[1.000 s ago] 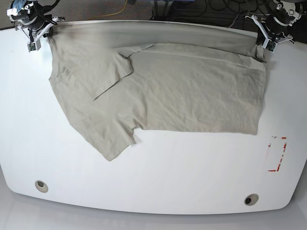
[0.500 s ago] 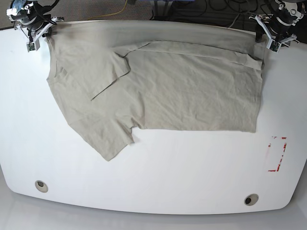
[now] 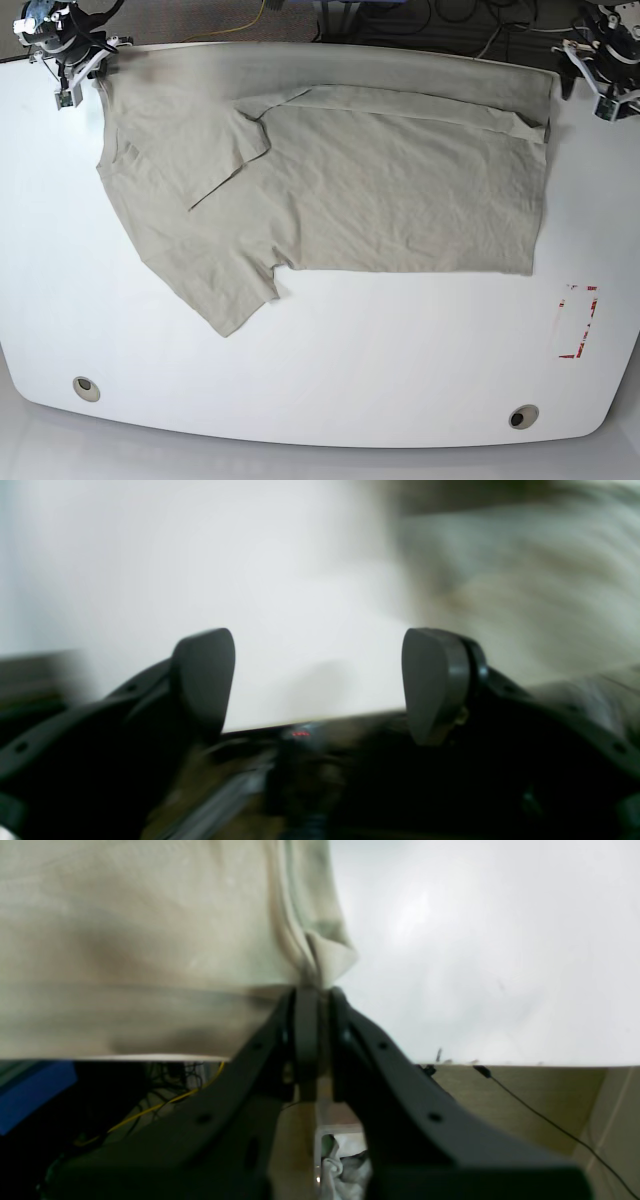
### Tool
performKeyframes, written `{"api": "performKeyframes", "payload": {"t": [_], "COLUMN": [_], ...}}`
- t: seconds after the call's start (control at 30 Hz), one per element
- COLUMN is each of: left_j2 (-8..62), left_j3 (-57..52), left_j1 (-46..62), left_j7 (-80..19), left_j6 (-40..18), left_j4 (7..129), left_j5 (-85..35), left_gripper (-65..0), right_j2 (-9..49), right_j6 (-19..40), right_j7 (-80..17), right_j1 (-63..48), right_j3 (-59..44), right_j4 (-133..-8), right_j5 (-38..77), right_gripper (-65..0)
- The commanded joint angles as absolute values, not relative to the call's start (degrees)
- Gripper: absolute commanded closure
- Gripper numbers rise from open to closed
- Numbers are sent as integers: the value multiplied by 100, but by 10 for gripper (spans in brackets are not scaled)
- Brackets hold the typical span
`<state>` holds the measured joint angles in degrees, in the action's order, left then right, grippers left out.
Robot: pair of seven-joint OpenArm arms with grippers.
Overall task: Layout the t-shirt on the table in an organized manner, then fold the t-shirt properly
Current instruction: 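Pull the gripped shoulder edge with both grippers toward the robot, then open both grippers and raise them off the shirt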
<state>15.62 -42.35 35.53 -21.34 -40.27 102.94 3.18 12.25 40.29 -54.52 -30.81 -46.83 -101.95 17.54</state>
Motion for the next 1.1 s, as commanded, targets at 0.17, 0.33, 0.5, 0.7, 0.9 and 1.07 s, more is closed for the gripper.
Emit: {"api": "performKeyframes", "payload": {"t": [0.17,0.33,0.5,0.7,0.9,1.07], "left_j2": [1604,1358,1341,1218,1068,1068], "left_j3": [-4356,-4127,-3829,-3538,-3574,-3574], "left_j1": [3152,2818,2738,2360,1763,1376], "left_j7": [-1982,-1982,-1974,-1956,-1965,-1965], "left_j6": [-4000,-4000,-4000,-4000,-4000,-4000], "left_j4": [10563,10554,10536,10545,10545,10536], "left_j5": [198,242,198,189,233,242], "left_gripper": [-493,-493,-493,-493,-493,-493], "right_j2": [1314,1235,1191,1182,1191,1182], "right_j6": [4000,4000,4000,4000,4000,4000], "right_j7": [-5393,-5393,-5393,-5393,-5393,-5393], "right_j1": [-3064,-3055,-3046,-2914,-2826,-2826], "right_j3": [-4725,-4716,-4708,-4708,-4725,-4743], "right_j4": [-10308,-10308,-10308,-10308,-10527,-10853], "right_j5": [1754,1736,1754,1754,1727,1727], "right_gripper": [0,0,0,0,-3,-136]}}
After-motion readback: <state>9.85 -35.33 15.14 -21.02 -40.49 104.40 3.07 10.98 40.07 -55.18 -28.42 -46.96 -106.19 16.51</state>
